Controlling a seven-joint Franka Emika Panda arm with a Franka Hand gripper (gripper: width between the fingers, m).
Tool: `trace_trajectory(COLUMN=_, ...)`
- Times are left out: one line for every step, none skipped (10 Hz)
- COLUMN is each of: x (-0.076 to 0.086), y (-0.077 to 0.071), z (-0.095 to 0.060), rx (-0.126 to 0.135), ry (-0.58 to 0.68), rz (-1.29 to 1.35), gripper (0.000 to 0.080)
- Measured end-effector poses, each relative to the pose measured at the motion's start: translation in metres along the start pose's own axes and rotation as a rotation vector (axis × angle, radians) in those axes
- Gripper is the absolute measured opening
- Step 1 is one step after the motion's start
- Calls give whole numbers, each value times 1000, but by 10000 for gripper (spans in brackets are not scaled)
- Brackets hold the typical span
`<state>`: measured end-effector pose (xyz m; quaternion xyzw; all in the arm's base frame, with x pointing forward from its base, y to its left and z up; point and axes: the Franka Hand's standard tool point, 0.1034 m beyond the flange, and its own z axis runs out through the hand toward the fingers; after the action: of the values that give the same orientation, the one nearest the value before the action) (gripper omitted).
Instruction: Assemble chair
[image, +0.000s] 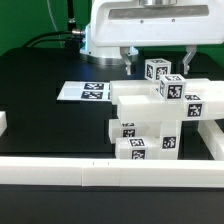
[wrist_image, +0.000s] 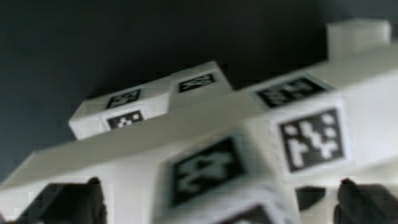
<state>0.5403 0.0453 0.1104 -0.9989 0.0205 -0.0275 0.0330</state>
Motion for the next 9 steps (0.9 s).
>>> trace_trajectory(x=1, y=1, z=0, rx=-8, ry=3, rz=-43, gripper=648)
trace_trajectory(x=0, y=-1, z=0, rx=-23, ry=0, rz=-114, gripper=648)
trace_trajectory(x=0, y=-1, z=0, rx=-36, ry=-4, rz=-203, gripper=648)
trace_trajectory(x=0, y=-1, z=0, rx=-40, ry=-6, rz=-263, gripper=648)
trace_trajectory(x=0, y=-1, z=0, rx=-40, ry=-6, rz=-264, gripper=648)
trace_trajectory(x=0, y=-1, z=0, rx=-40, ry=-7, rz=-262, gripper=511)
trace_trajectory(x=0, y=-1, z=0, rx=-39, ry=-6, rz=-244, gripper=372)
trace_trajectory(x=0, y=-1, z=0, rx=-40, ry=-6, rz=-227, gripper=372)
trace_trajectory(x=0, y=-1, z=0, rx=-40, ry=-6, rz=-228, gripper=265)
